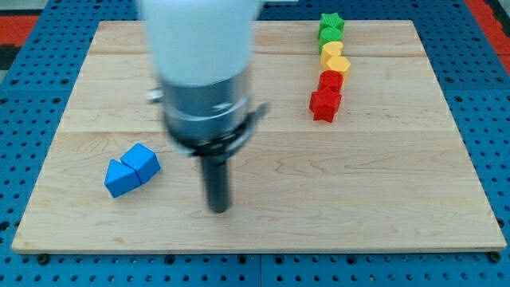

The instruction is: Separate the blue blocks

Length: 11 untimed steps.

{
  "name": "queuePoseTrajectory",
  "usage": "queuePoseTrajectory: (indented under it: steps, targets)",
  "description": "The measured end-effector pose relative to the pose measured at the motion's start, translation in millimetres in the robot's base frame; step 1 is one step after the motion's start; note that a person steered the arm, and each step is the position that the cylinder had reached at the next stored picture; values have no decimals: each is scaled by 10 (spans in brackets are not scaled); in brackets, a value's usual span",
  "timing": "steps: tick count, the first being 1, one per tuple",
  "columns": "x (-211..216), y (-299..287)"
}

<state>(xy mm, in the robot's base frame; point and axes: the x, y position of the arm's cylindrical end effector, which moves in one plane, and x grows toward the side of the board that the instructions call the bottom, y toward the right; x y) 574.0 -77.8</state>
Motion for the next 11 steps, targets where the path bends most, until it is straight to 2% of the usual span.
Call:
queuePoseTrajectory:
  steps: [1,2,3,5,7,9,11]
  targets:
    - [6,-853]
    - [-191,-1464]
    - [-328,-1809]
    - [-347,-1237]
    - [-816,-1164]
    - [-541,-853]
    - [-653,-566]
